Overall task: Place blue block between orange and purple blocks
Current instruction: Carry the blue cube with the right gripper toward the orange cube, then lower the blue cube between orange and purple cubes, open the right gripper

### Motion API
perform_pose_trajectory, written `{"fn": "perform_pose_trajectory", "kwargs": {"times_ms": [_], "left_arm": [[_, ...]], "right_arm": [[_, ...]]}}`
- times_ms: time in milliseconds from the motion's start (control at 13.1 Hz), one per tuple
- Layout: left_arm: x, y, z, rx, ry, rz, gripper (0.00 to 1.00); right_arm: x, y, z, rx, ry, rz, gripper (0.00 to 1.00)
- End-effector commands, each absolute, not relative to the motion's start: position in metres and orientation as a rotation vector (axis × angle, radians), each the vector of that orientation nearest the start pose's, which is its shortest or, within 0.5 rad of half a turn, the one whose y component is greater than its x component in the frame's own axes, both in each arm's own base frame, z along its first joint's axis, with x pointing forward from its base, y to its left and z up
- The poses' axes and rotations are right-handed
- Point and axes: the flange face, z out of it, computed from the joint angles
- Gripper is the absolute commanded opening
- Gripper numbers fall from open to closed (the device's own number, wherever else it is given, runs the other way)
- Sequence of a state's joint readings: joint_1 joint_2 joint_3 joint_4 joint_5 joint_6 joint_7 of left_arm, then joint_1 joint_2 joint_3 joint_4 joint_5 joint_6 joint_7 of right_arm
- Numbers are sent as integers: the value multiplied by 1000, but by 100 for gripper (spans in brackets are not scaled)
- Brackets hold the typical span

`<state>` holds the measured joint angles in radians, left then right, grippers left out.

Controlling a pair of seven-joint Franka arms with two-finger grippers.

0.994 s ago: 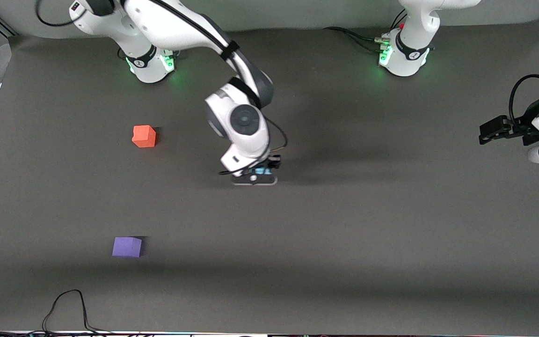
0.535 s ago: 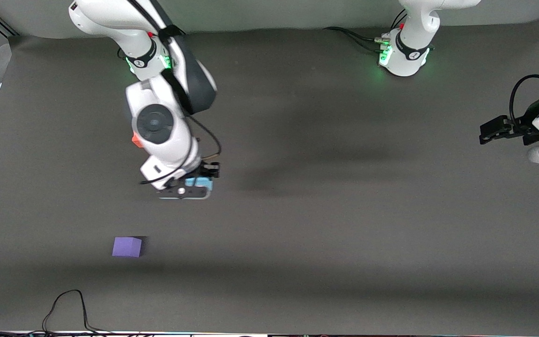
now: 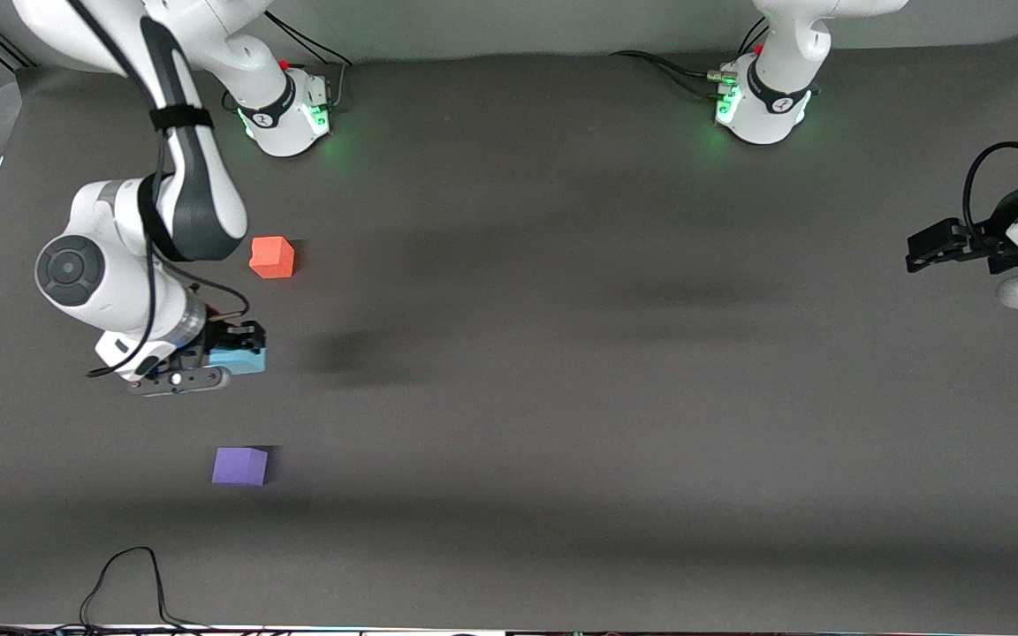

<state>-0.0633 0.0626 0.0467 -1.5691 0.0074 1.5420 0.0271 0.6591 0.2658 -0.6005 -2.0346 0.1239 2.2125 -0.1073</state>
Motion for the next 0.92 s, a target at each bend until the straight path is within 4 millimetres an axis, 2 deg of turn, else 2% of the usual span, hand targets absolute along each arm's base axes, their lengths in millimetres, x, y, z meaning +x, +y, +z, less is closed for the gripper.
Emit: {"fn": "perform_pose_trajectory", "kwargs": {"times_ms": [0,76,306,535,688,765,841], "left_arm": [[561,-10,591,-3116,75,132,100],[560,-10,591,-3116,77,134,100],[560,-14,593,-3114,82,127,100],[559,-14,594,-3115,82,127,100],[560,-13,594,-3115,79,124,100],[560,-13,594,-3115,79,124,100],[560,-14,594,-3115,82,124,100]], "right_arm": [[562,36,278,-3186,-230,72,30],[561,33,261,-3182,-194,82,30],[557,18,210,-3101,-240,76,30],[554,14,194,-3062,-270,78,32],[555,15,194,-3064,-257,79,55],[555,15,194,-3063,-257,81,100],[555,15,194,-3063,-255,79,100]]}}
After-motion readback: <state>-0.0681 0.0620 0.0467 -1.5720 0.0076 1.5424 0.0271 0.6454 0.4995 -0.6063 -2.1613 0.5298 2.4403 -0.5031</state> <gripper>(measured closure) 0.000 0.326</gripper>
